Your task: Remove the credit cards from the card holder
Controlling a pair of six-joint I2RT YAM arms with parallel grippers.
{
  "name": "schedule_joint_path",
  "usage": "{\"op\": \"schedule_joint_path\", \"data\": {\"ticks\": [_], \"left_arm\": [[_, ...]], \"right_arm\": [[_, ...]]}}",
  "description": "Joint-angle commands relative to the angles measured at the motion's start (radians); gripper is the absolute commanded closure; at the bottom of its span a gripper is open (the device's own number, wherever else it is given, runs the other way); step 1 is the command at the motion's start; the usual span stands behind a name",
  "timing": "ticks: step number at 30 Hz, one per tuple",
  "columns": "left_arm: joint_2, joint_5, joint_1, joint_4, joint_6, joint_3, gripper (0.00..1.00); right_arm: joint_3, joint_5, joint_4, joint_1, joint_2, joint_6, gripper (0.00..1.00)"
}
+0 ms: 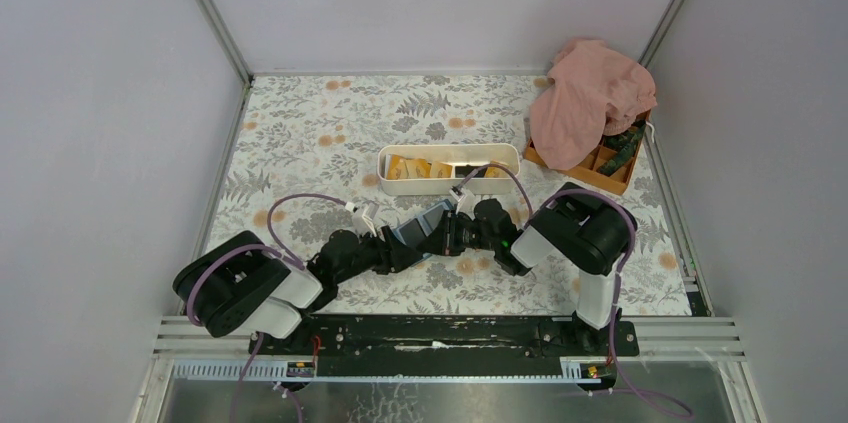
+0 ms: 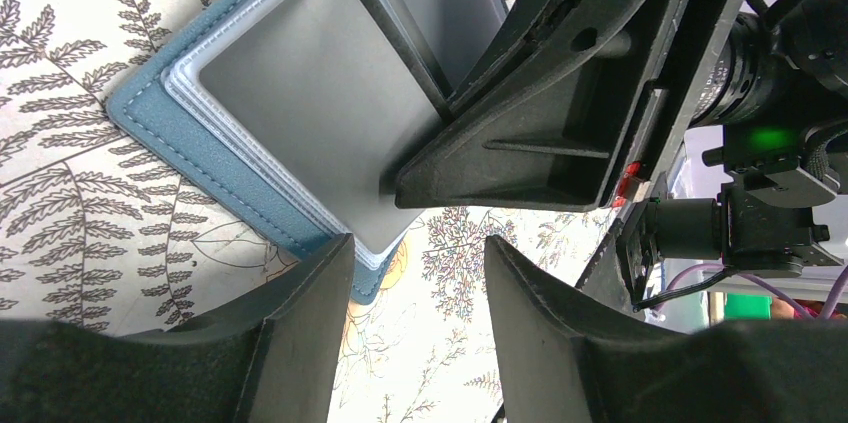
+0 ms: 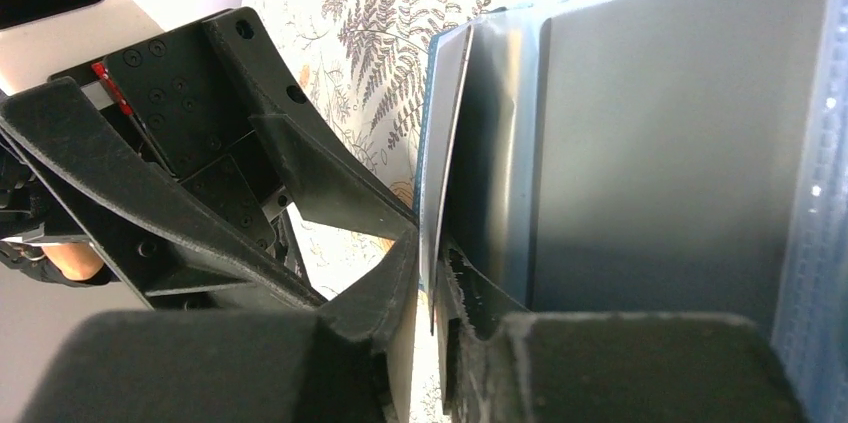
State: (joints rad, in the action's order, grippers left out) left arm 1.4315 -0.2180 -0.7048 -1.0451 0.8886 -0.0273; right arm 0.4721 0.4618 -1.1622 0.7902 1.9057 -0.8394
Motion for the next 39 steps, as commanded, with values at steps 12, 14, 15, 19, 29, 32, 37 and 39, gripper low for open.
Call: {"op": "schedule_joint_path", "data": {"ticks": [12,14,15,19,29,32,37,39], "left_arm": [[0.094,-0.003,0.027,-0.131,0.022,0.023,0.42],[0.104,-0.003,0.029,-0.147,0.025,0.028,0.42],[0.109,-0.005,0.031,-0.155,0.026,0.031,0.42],[0.121,-0.015,0.037,-0.175,0.029,0.039,0.42],[0.127,-0.03,0.045,-0.19,0.029,0.04,0.42],[0.128,-0.032,0.047,-0.191,0.03,0.041,0.43],[0.126,-0.036,0.048,-0.194,0.028,0.044,0.43],[0.125,-0.04,0.048,-0.202,0.026,0.045,0.43]], "right_arm": [[-0.011,0.06,0.065,-0.055,-0.126,0.072,0.77],[-0.011,0.058,0.08,-0.061,-0.135,0.082,0.77],[-0.013,0.056,0.086,-0.064,-0.141,0.085,0.77],[-0.026,0.048,0.108,-0.088,-0.16,0.101,0.75],[-0.025,0.021,0.189,-0.115,-0.205,0.147,0.72],[-0.024,0.014,0.203,-0.119,-0.211,0.157,0.73],[-0.027,0.003,0.226,-0.126,-0.227,0.171,0.85],[-0.029,0.002,0.232,-0.128,-0.232,0.174,0.94]]}}
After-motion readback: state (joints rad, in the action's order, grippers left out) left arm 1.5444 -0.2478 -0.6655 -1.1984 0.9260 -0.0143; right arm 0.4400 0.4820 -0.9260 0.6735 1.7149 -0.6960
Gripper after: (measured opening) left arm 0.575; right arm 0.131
